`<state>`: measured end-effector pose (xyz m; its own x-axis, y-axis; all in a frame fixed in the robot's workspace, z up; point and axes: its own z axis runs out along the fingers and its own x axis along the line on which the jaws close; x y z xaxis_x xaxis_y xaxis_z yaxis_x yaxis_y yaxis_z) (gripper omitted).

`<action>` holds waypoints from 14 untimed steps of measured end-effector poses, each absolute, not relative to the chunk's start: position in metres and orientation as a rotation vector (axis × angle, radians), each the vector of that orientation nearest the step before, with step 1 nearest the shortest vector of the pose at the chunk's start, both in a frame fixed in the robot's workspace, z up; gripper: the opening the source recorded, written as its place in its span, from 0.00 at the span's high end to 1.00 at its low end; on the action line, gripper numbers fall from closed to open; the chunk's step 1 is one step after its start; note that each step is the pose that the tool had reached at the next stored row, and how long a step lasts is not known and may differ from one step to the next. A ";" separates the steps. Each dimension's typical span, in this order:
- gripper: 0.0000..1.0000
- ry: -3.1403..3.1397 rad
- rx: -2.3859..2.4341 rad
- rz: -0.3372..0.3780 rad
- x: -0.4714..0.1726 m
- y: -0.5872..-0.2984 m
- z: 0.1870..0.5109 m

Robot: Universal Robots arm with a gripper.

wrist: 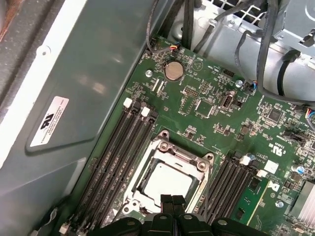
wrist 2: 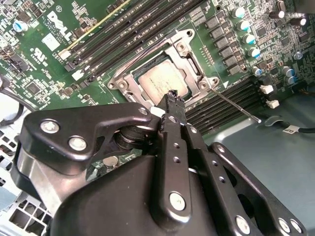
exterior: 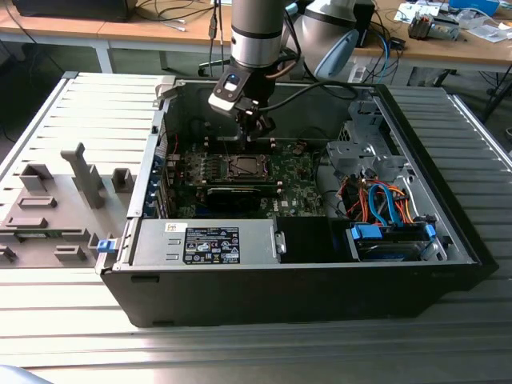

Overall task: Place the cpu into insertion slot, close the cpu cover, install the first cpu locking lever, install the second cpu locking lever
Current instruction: 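Install the first cpu locking lever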

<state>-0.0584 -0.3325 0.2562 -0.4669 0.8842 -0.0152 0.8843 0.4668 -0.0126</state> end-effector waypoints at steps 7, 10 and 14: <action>0.89 2.732 1.537 -0.029 -0.058 -0.333 0.256; 0.89 2.738 1.525 -0.029 -0.058 -0.333 0.256; 0.89 2.747 1.509 -0.029 -0.058 -0.333 0.256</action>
<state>-0.0584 -0.3325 0.2562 -0.5366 0.8437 -0.0152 0.8438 0.5365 -0.0126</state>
